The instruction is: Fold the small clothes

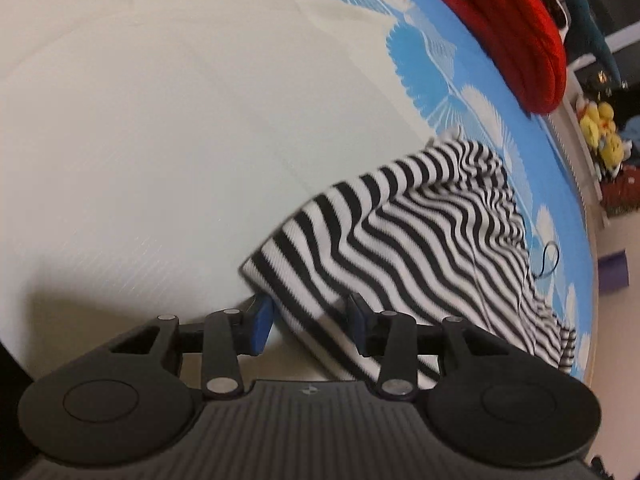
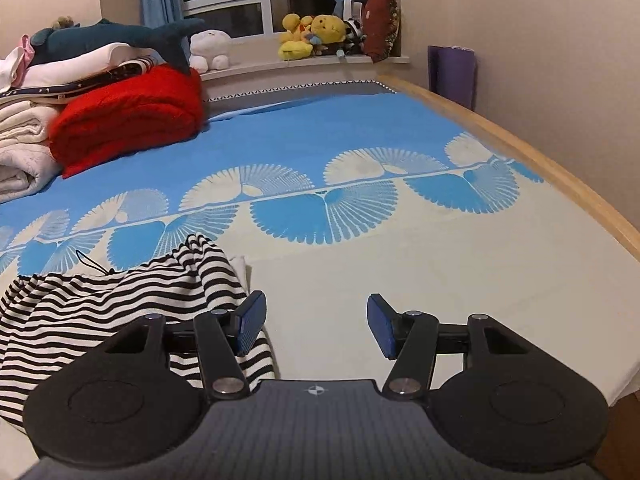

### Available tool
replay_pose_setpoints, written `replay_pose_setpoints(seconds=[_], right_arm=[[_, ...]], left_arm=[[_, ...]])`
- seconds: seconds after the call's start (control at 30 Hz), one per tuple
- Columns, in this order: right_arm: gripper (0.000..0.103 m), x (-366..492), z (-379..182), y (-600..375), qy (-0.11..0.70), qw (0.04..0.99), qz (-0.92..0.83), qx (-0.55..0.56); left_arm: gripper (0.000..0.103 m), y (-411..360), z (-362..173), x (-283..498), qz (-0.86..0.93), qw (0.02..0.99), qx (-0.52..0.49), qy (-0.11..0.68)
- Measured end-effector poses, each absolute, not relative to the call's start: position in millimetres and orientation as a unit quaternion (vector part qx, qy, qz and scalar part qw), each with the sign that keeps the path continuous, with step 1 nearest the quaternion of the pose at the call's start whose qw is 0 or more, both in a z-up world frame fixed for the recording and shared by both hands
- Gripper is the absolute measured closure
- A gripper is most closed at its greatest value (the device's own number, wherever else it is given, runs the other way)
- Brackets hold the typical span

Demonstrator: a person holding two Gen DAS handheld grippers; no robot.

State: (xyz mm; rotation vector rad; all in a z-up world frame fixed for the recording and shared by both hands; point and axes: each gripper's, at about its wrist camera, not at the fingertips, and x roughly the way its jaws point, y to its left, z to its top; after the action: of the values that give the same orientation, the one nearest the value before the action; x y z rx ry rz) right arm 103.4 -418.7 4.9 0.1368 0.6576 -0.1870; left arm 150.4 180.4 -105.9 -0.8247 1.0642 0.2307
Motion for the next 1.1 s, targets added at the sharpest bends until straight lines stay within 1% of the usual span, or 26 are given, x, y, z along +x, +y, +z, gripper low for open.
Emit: replay_pose_setpoints(seconds=[0.07,0.13,0.17,0.2,0.27,0.53,0.57,0.63,0.7,0.8,0.93,1.0,1.1], right_arm=[[0.045,103.4,4.2,-419.2,0.324,0.939,-0.095,0.067],[0.045,104.2,3.2,-418.7,0.326,0.938,-0.099,0.066],[0.045,104.4,2.8,-418.2,0.327,0.937,-0.101,0.066],[0.045,105.0,2.5,-417.6,0.328,0.937,-0.102,0.065],[0.045,106.7,1.7,-415.7,0.33,0.936,-0.105,0.064],[0.045,111.7,5.5,-411.6,0.319,0.935,-0.129,0.087],[0.045,112.7,5.4,-411.0,0.319,0.934,-0.13,0.091],[0.045,115.2,4.4,-410.3,0.321,0.933,-0.132,0.093],[0.045,117.0,3.5,-409.6,0.324,0.933,-0.132,0.09],[0.045,117.1,3.5,-407.7,0.326,0.934,-0.127,0.08],[0.045,115.4,4.0,-409.2,0.326,0.935,-0.119,0.075],[0.045,115.8,4.9,-411.7,0.325,0.936,-0.115,0.079],[0.045,114.3,8.0,-416.0,0.316,0.938,-0.111,0.087]], left_arm=[[0.06,181.9,-107.2,150.7,0.11,0.776,-0.392,0.482],[0.073,180.1,-107.5,152.2,0.108,0.779,-0.385,0.483],[0.089,179.4,-107.2,153.2,0.105,0.782,-0.377,0.485],[0.095,178.5,-106.2,153.2,0.104,0.787,-0.366,0.486],[0.099,177.4,-101.1,152.5,0.098,0.797,-0.352,0.481],[0.101,189.9,-53.2,126.4,0.077,0.849,-0.301,0.427],[0.101,191.0,-48.4,121.8,0.086,0.856,-0.281,0.425],[0.101,194.0,-43.9,116.3,0.114,0.861,-0.246,0.43],[0.101,199.1,-47.1,113.8,0.145,0.852,-0.219,0.452],[0.101,191.0,-41.7,114.9,0.168,0.853,-0.167,0.464],[0.101,143.5,4.0,122.8,0.138,0.893,-0.086,0.419],[0.101,103.4,31.8,129.6,0.096,0.916,-0.059,0.386],[0.101,21.4,69.4,132.6,-0.006,0.947,-0.015,0.321]])
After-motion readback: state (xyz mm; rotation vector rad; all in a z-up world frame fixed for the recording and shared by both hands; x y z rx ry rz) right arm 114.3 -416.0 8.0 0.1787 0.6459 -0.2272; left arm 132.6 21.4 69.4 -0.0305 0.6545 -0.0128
